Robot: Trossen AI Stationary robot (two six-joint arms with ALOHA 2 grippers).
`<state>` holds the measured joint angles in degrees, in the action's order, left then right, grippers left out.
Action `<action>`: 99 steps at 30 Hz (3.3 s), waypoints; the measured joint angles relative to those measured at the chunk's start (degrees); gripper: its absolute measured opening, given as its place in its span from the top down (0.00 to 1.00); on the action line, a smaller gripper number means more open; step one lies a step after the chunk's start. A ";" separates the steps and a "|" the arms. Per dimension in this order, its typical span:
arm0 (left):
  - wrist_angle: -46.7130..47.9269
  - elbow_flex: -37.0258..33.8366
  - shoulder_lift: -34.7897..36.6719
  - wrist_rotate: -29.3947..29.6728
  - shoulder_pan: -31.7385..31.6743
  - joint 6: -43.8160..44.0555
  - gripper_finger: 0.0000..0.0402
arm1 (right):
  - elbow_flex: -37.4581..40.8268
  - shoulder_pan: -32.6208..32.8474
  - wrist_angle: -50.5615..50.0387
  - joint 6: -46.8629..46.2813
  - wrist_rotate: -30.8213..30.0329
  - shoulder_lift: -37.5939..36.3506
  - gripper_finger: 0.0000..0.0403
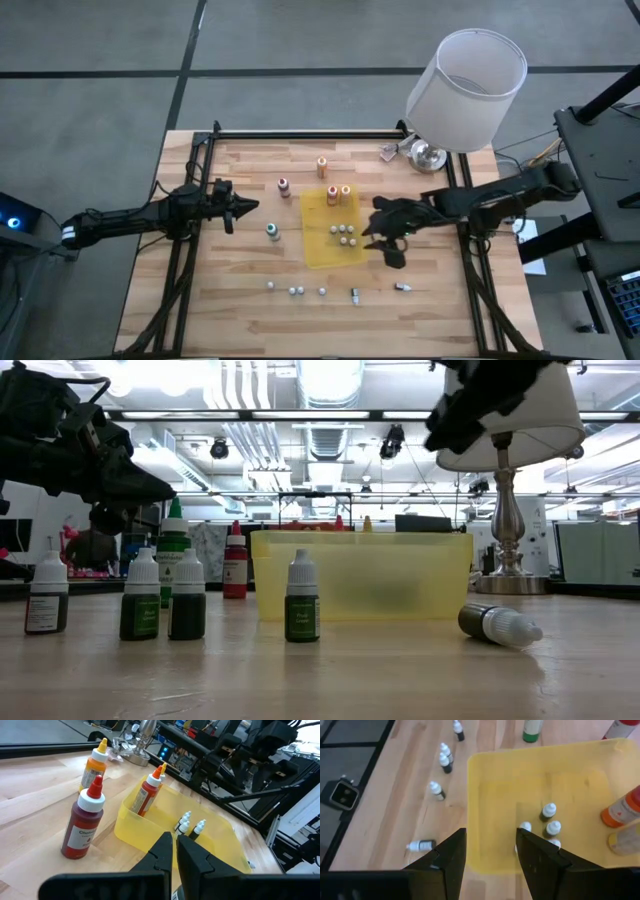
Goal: Pick & Place food coloring
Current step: Put the small pink food coloring bottle into the bin
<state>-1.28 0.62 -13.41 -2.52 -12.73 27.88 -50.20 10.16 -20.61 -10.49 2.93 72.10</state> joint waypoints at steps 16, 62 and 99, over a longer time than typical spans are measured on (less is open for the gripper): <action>-0.02 0.00 -0.11 0.00 0.00 0.02 1.00 | 11.65 6.20 -0.21 -0.04 -0.08 -16.58 0.59; 0.00 0.00 -0.15 0.00 0.02 0.00 1.00 | 0.61 21.85 -19.62 -24.98 2.28 8.52 0.59; 0.00 0.00 -0.15 0.00 0.00 -0.01 1.00 | 0.58 21.85 -15.49 -22.92 3.59 16.19 0.59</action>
<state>-1.28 0.62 -13.56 -2.52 -12.73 27.88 -49.63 32.01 -36.11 -33.41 6.52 88.29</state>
